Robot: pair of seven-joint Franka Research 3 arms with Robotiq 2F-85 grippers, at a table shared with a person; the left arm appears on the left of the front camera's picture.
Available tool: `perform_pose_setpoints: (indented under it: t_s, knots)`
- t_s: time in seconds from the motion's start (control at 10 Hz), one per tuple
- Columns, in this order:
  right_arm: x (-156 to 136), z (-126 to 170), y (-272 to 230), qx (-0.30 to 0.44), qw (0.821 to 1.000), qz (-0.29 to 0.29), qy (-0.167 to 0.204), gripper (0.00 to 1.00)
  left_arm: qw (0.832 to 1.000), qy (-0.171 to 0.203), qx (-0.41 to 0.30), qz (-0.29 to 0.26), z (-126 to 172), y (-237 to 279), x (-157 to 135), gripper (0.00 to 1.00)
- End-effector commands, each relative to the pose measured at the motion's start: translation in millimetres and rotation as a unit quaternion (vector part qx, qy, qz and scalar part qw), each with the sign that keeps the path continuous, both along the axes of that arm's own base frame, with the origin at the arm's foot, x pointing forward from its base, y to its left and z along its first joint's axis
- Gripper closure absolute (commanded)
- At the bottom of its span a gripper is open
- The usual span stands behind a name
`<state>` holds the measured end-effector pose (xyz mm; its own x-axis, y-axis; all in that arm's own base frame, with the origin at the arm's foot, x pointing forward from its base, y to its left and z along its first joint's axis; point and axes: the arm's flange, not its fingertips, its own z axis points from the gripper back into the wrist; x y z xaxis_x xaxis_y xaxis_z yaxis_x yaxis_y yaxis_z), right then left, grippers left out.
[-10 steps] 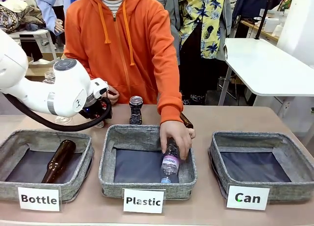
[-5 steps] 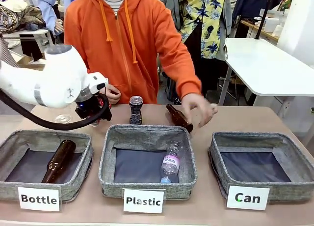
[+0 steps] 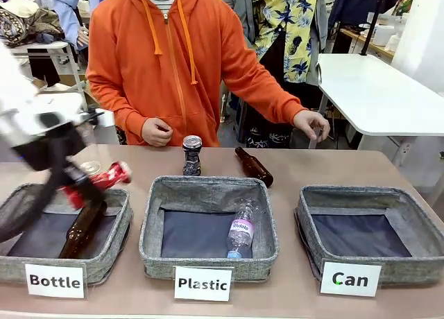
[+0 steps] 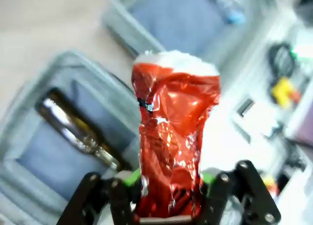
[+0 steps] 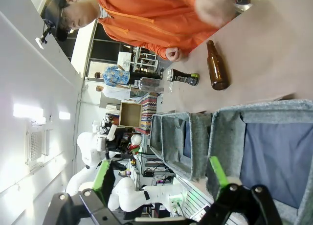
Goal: Sort the can waste into the basket.
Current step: Pick up the can waste from the table and place it in the right Fabric basket.
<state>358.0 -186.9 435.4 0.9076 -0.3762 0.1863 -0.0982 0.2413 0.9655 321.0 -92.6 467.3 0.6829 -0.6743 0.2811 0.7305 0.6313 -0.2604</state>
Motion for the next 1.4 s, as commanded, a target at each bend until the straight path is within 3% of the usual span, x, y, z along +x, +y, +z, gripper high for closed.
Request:
perform_pose_setpoints:
  t_s: [0.0,0.1,0.2,0.4,0.5,0.6,0.7,0.8,0.9,1.0,1.1,1.2,1.3]
  knots:
    - [0.2,1.1,-1.3,-0.004,1.000,0.005,-0.014,0.00,0.997,-0.009,-0.004,-0.077,-5.5,63.7,-33.6,1.00]
    - [0.2,1.1,-1.3,-0.004,1.000,0.005,-0.014,0.00,0.998,-0.004,-0.045,-0.034,-3.7,82.7,-27.3,1.00]
    - [0.2,1.1,-1.3,-0.004,1.000,0.005,-0.014,0.00,0.999,0.003,-0.008,-0.051,12.4,31.2,-14.0,1.00]
    - [0.2,1.1,-1.3,-0.004,1.000,0.005,-0.014,0.00,0.999,0.003,-0.008,-0.051,12.4,31.2,-14.0,1.00]
    - [0.2,1.1,-1.3,-0.004,1.000,0.005,-0.014,0.00,0.998,0.000,-0.018,-0.059,16.5,56.9,-20.8,0.95]
    - [0.2,-0.2,0.3,0.000,1.000,0.000,0.000,0.00,0.980,-0.061,-0.072,-0.175,19.6,35.9,-25.3,0.95]
    - [-11.2,43.8,-43.6,0.017,0.999,-0.023,-0.034,0.00,0.971,-0.109,-0.097,-0.188,23.6,-8.6,-20.6,0.95]
    - [-34.7,79.0,-86.4,-0.049,0.997,-0.029,-0.050,0.00,0.952,-0.152,-0.116,-0.240,30.1,-74.8,-14.2,0.95]
    - [-52.5,95.3,-116.6,-0.086,0.993,-0.034,-0.076,0.00,0.932,-0.177,-0.138,-0.284,35.2,-141.0,-7.0,0.95]
    - [-67.7,99.4,-139.0,-0.120,0.988,-0.041,-0.084,0.00,0.914,-0.173,-0.148,-0.336,34.5,-217.7,-7.5,0.95]
    - [-79.4,95.9,-154.6,-0.143,0.984,-0.063,-0.087,0.00,0.906,-0.168,-0.143,-0.362,28.9,-294.8,-14.6,0.95]
    - [-88.0,85.3,-158.7,-0.162,0.980,-0.064,-0.093,0.00,0.901,-0.173,-0.125,-0.378,26.3,-370.6,-15.0,0.95]
    - [-95.0,73.7,-161.5,-0.181,0.978,-0.046,-0.097,0.00,0.904,-0.200,-0.119,-0.357,21.6,-429.6,-16.8,0.95]
